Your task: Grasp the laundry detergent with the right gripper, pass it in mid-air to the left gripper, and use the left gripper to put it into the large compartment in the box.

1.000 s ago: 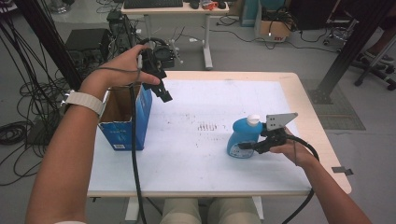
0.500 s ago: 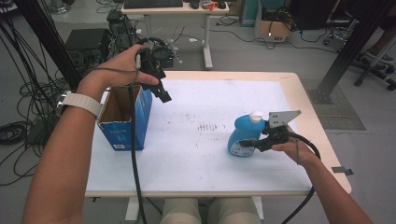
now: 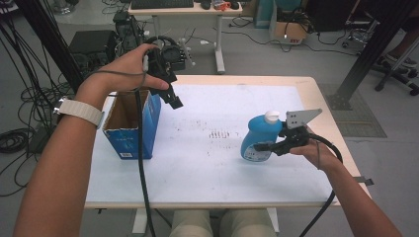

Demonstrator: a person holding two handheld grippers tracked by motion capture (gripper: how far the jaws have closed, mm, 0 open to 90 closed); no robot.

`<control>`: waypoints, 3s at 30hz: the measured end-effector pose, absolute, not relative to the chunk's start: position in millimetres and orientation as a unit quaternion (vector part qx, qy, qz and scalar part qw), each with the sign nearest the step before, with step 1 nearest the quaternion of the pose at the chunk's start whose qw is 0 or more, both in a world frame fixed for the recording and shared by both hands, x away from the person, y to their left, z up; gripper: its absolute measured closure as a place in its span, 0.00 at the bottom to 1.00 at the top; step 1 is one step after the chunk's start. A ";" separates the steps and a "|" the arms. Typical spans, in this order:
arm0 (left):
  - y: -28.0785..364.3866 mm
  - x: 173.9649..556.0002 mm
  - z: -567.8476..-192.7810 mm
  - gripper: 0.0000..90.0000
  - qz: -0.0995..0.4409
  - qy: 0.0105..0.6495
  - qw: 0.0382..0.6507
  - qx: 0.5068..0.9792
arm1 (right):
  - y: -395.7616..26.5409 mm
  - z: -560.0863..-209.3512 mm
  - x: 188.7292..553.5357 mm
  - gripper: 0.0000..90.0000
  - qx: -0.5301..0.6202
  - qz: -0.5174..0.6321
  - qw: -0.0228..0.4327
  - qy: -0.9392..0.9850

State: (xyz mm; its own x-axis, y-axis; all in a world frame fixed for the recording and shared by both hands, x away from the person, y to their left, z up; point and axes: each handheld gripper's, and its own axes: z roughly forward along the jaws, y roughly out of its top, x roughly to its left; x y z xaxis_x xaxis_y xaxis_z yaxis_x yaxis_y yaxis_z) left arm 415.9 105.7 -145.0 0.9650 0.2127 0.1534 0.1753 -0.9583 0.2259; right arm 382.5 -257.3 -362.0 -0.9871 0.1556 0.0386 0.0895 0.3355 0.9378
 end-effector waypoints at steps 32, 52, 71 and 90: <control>64.6 373.1 -111.1 0.09 0.082 0.066 0.089 0.990 | -225.9 -288.5 371.7 0.48 0.052 0.542 0.018 0.839; 29.5 348.1 -108.2 0.08 0.069 0.031 0.075 0.994 | -195.0 -273.3 364.9 0.48 0.022 0.544 0.005 0.839; 14.0 345.7 -118.1 0.07 0.046 0.023 0.083 0.995 | -170.4 -278.4 362.6 0.48 0.010 0.535 0.003 0.845; 4.1 347.9 -124.3 0.07 0.040 0.027 0.086 0.995 | -157.2 -283.9 360.9 0.48 -0.001 0.531 0.001 0.847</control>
State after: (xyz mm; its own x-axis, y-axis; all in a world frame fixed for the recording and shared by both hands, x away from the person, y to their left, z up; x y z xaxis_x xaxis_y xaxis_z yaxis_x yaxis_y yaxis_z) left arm 347.9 4.1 -124.3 0.9954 0.0598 0.0744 0.0462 -0.9839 0.1724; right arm 360.9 -157.2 -283.9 -1.0000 -0.0018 -0.0026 -0.0031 0.4353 0.9003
